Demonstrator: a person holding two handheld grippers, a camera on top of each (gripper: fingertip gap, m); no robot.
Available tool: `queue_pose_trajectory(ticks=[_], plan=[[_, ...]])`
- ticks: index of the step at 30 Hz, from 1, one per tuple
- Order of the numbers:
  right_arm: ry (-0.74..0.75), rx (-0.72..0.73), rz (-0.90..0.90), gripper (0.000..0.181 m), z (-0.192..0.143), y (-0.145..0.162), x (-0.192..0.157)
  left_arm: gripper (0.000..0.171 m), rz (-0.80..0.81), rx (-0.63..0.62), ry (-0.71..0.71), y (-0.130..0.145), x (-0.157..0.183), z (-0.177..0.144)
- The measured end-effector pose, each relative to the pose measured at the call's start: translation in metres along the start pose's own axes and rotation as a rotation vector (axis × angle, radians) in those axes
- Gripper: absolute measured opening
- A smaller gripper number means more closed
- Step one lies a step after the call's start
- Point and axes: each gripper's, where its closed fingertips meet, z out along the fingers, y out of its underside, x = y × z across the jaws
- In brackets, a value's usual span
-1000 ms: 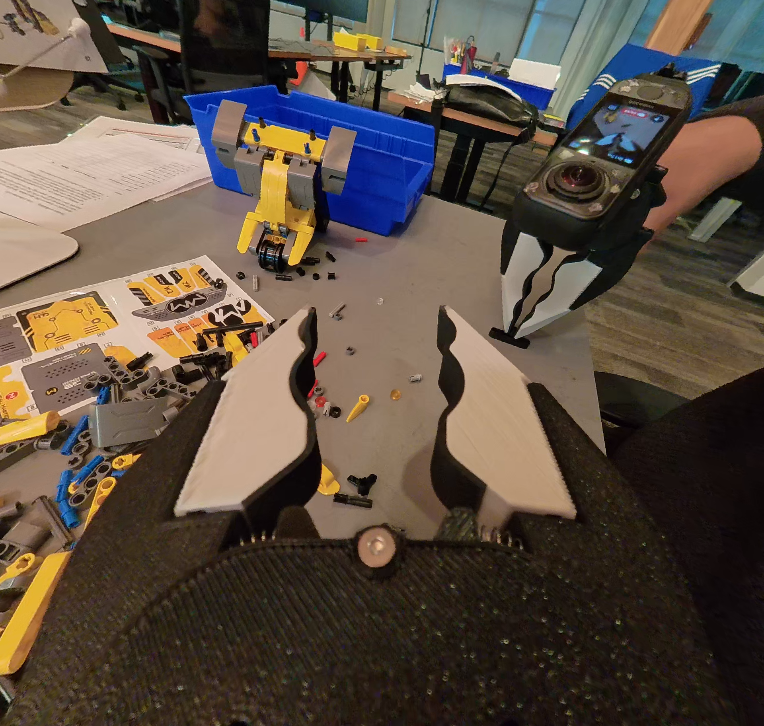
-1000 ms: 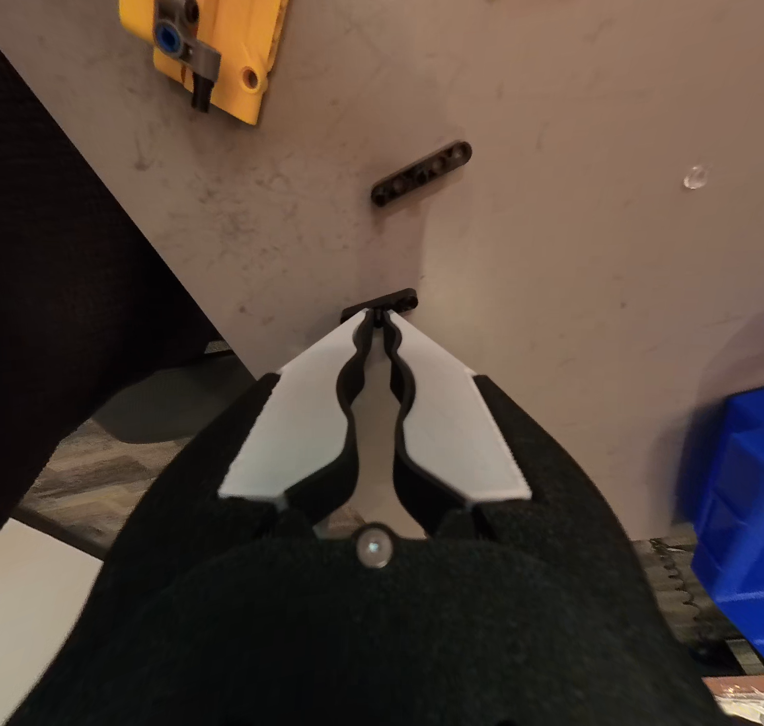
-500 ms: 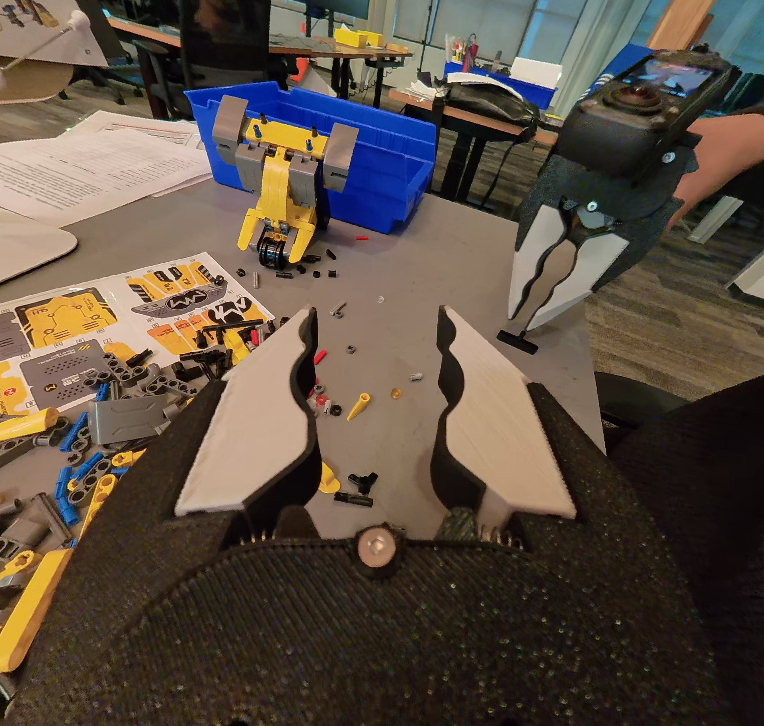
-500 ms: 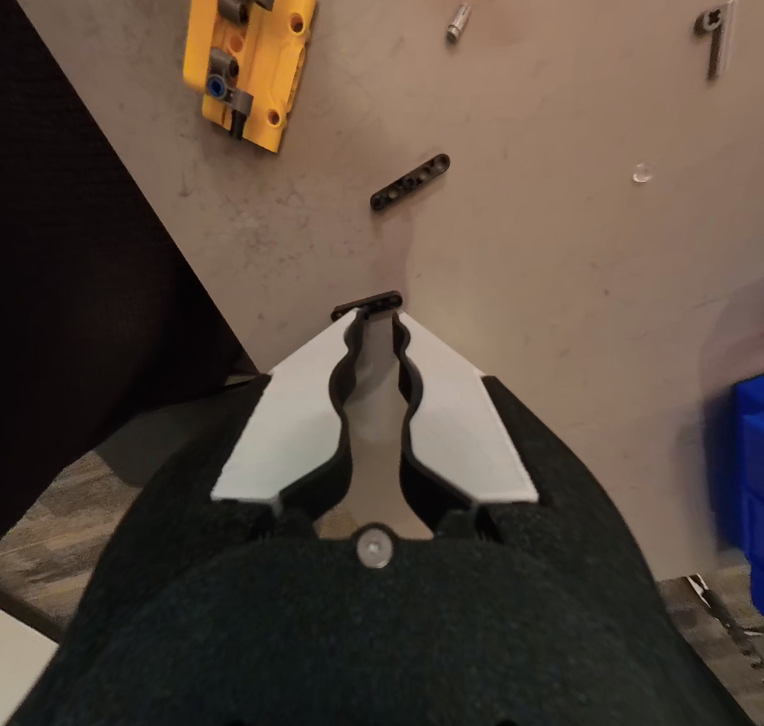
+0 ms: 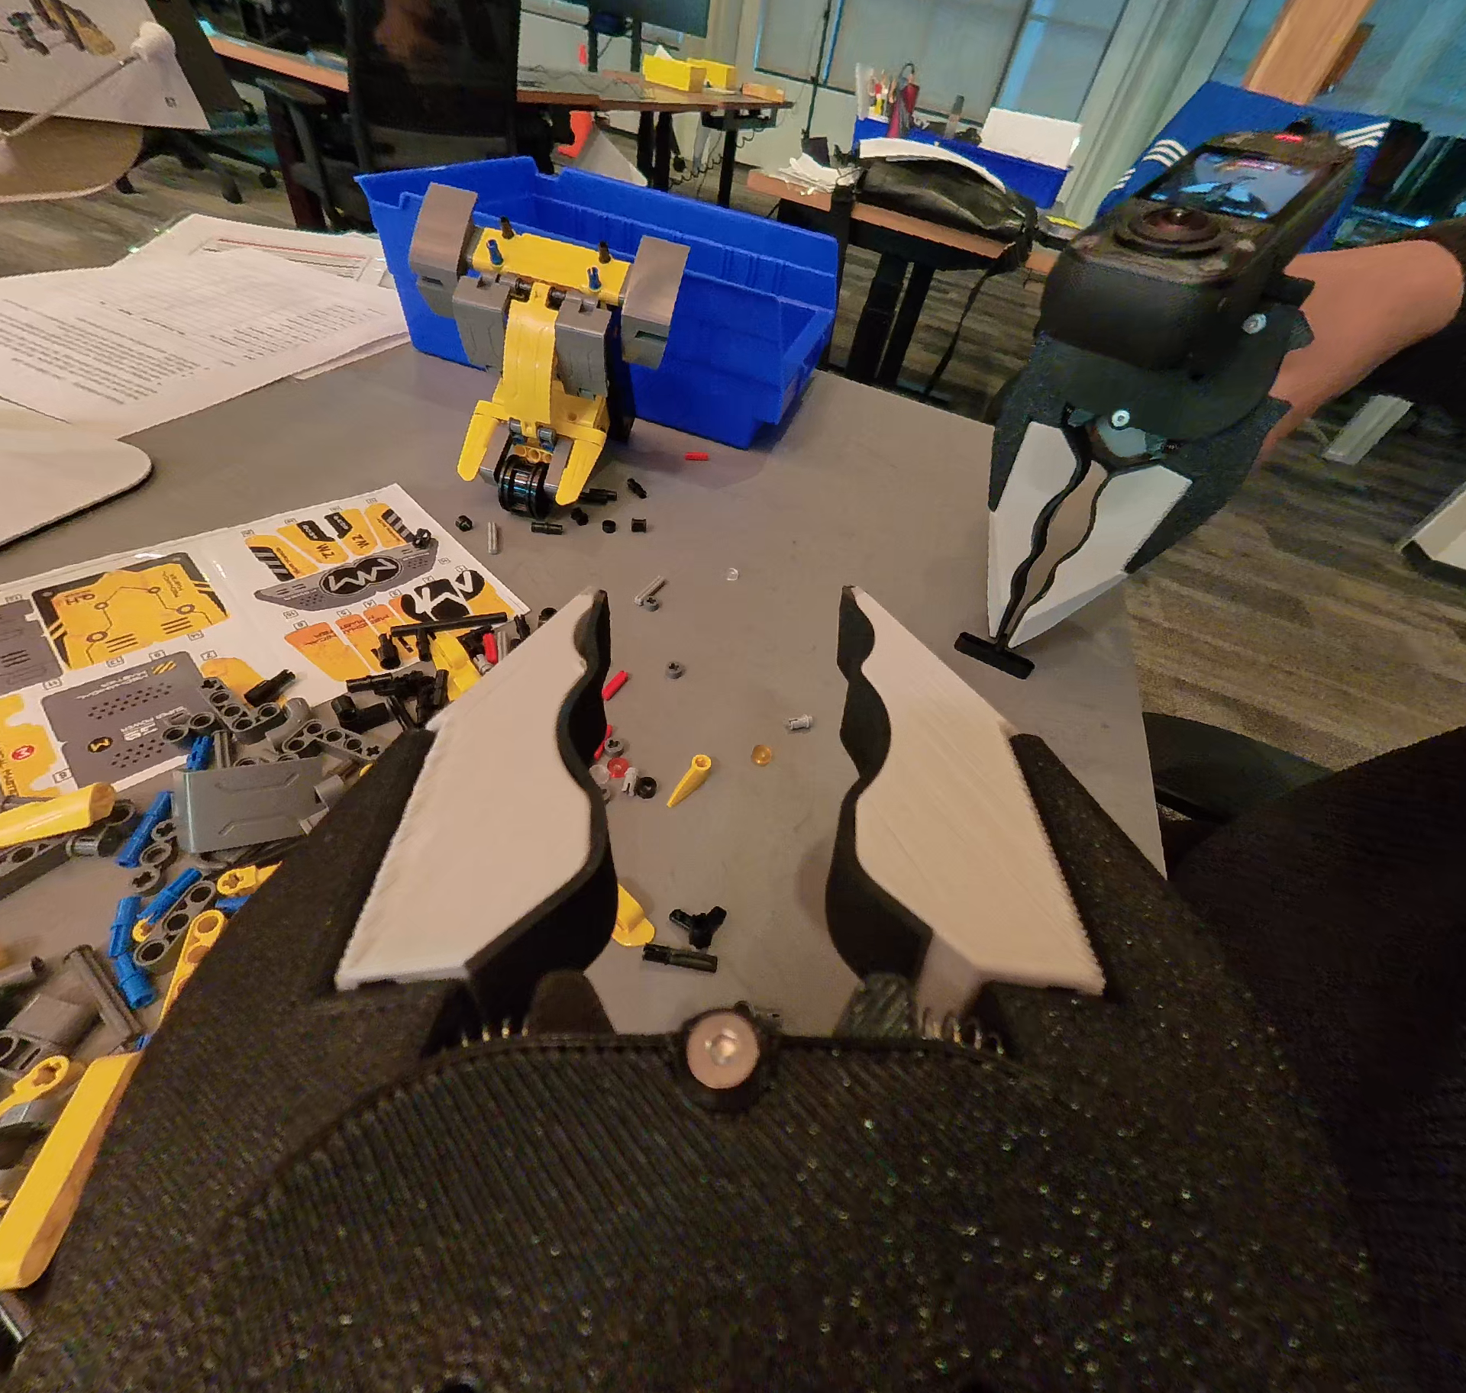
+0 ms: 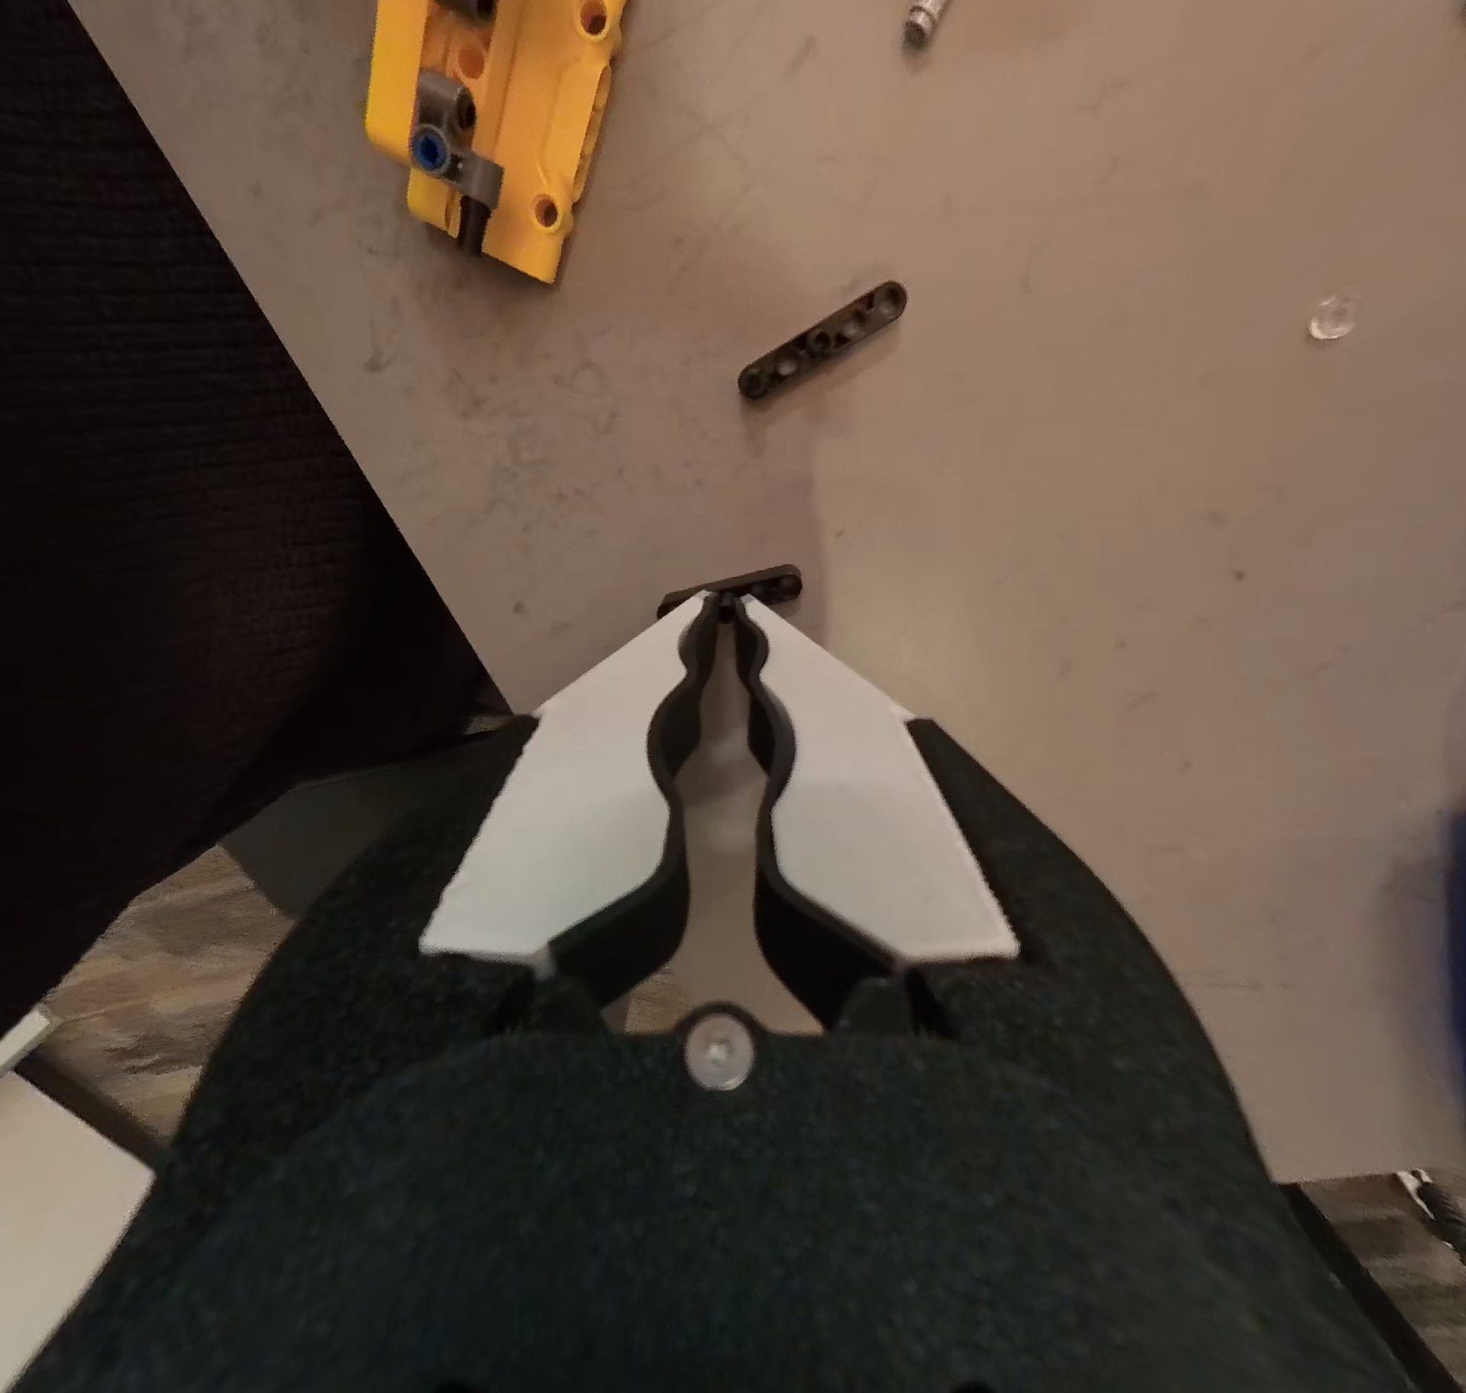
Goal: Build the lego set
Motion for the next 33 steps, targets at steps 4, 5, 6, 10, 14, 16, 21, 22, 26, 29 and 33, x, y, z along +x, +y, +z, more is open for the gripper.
queue_pose_trajectory(ticks=[4,5,6,10,14,16,21,22,26,29,33], plan=[[-0.01,-0.003,0.009,0.002,0.001,0.0,0.0,0.057,0.0,0.0,0.0,0.0,0.0,0.0],[-0.006,-0.007,0.004,0.002,0.001,0.0,0.0,0.057,0.0,0.001,0.0,0.0,0.0,0.0],[-0.001,-0.011,-0.001,0.002,0.001,0.0,0.0,0.057,0.0,0.001,0.0,0.0,0.0,0.0],[0.01,-0.016,-0.014,0.002,0.001,0.0,0.0,0.057,0.001,0.0,0.0,0.0,0.0,0.0],[-0.005,0.006,0.013,0.002,0.002,0.0,0.0,0.057,0.0,0.001,0.0,0.0,0.0,0.0],[-0.005,0.012,0.022,0.002,0.003,0.0,0.0,0.056,-0.001,-0.002,-0.012,0.0,-0.002,-0.001],[0.037,-0.016,-0.051,0.002,0.004,0.0,0.0,0.051,-0.021,0.007,-0.006,-0.001,-0.003,-0.003],[0.037,-0.02,-0.056,0.002,0.004,0.0,0.0,0.051,-0.023,0.01,-0.01,-0.001,-0.004,-0.003],[0.013,0.011,-0.044,0.005,0.001,-0.001,0.003,0.051,-0.032,0.019,-0.048,-0.002,-0.012,-0.006],[0.024,0.105,-0.046,0.014,-0.009,-0.013,0.01,0.052,-0.057,0.028,-0.071,-0.003,-0.018,-0.008],[0.027,0.323,-0.03,0.019,-0.031,-0.052,0.024,0.052,-0.083,0.039,-0.086,-0.003,-0.023,-0.011]])
